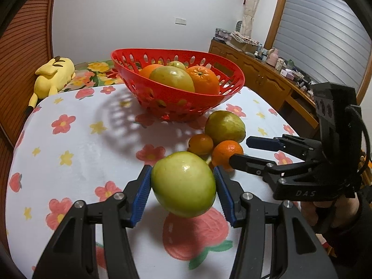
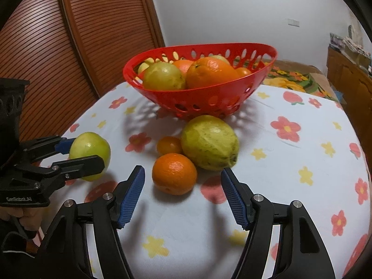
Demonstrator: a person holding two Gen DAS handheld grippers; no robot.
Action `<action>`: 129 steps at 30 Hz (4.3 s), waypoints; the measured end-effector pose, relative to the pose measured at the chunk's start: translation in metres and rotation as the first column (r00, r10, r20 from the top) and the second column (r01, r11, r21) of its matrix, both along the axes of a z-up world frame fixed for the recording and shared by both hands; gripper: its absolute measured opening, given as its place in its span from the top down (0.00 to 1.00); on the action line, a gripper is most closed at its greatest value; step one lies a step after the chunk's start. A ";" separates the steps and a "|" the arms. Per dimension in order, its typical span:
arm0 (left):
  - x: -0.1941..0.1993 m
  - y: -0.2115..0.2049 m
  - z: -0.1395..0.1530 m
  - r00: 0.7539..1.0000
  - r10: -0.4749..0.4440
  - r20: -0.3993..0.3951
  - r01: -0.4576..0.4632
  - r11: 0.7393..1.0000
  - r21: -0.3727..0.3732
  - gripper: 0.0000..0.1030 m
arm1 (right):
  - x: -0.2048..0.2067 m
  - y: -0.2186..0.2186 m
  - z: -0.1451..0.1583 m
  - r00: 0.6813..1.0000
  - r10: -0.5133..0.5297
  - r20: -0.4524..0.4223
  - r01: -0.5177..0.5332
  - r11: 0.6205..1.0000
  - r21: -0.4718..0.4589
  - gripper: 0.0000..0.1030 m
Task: Organize fruits
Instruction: 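Grasp a green apple with the left tool while the right tool grasps an orange, then lift the green apple and orange and carry both over the red basket, then lower into the basket and open both tools to release the fruit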
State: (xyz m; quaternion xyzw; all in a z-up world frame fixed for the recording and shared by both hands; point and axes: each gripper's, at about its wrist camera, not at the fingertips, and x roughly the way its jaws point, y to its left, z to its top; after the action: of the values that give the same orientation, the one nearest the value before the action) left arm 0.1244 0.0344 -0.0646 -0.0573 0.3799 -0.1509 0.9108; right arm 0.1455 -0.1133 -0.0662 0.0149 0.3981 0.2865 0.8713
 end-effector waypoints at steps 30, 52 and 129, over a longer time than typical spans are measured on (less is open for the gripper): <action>-0.004 0.017 0.007 0.999 0.036 0.023 -0.036 0.999 -0.018 0.49 | 0.011 0.012 -0.013 0.997 0.015 -0.072 -0.013 1.000 0.024 0.54; 0.000 0.013 0.034 0.996 0.032 0.081 -0.031 0.999 -0.013 0.49 | -0.012 0.005 0.028 0.997 0.045 0.061 -0.045 0.999 0.002 0.54; 0.187 0.012 0.061 0.998 0.000 0.058 -0.004 0.997 0.079 0.49 | 0.180 -0.007 0.054 0.992 0.096 0.081 -0.089 0.992 -0.086 0.51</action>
State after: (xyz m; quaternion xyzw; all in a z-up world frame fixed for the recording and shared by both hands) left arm 0.3117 0.0468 -0.0038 -0.0172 0.3590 -0.1364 0.9232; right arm 0.3253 -0.1202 -0.0123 -0.0519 0.3723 0.3105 0.8731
